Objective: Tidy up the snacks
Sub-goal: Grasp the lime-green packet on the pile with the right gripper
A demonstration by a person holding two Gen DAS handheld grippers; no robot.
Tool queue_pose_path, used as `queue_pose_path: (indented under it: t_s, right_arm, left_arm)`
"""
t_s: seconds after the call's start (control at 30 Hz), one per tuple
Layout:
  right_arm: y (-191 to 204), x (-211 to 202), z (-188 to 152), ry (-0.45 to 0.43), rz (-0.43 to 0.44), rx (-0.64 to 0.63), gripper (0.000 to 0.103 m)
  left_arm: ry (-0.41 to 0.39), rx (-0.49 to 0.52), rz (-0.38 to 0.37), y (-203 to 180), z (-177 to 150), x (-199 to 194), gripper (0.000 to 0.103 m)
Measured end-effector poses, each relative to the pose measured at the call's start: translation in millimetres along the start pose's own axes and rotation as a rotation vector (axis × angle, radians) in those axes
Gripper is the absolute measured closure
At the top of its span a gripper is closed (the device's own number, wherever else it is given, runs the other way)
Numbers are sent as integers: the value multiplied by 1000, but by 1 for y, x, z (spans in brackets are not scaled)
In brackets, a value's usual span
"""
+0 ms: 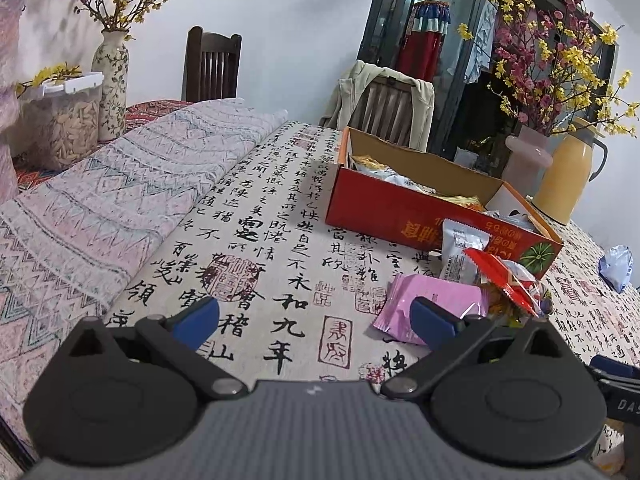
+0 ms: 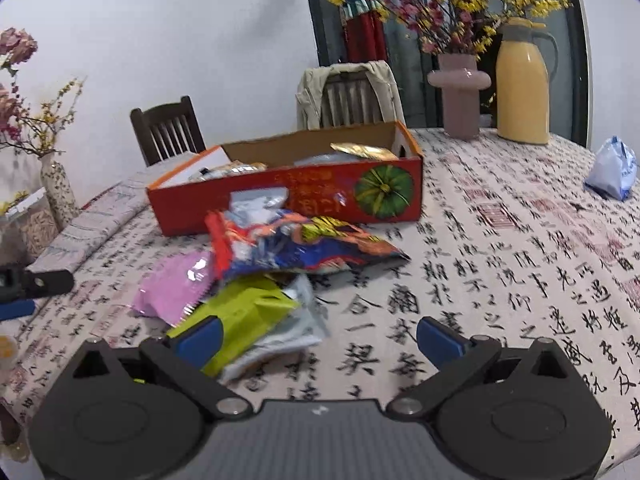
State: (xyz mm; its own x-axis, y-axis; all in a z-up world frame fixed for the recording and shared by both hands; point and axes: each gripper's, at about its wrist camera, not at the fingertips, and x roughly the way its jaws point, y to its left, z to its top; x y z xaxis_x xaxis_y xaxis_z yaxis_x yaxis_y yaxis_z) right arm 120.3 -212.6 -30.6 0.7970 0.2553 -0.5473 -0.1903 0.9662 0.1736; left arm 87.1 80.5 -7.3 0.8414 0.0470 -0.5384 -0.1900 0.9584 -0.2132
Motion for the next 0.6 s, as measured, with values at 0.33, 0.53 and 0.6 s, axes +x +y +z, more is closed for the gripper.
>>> queue_pose_path:
  t_s: [0.33,0.53,0.6]
  right_arm:
    - [57,5,-1,33,42,-98,24]
    - [82,22,-4,65,-21,-125,32]
    - [87,23,-7,68,-35,-155,37]
  left_arm:
    - [2,-23,5,14,-5,-6,0]
    - [-5,-56,12,27,-7,-12,0]
    - [-10,-60,12,32,-7,-15,0]
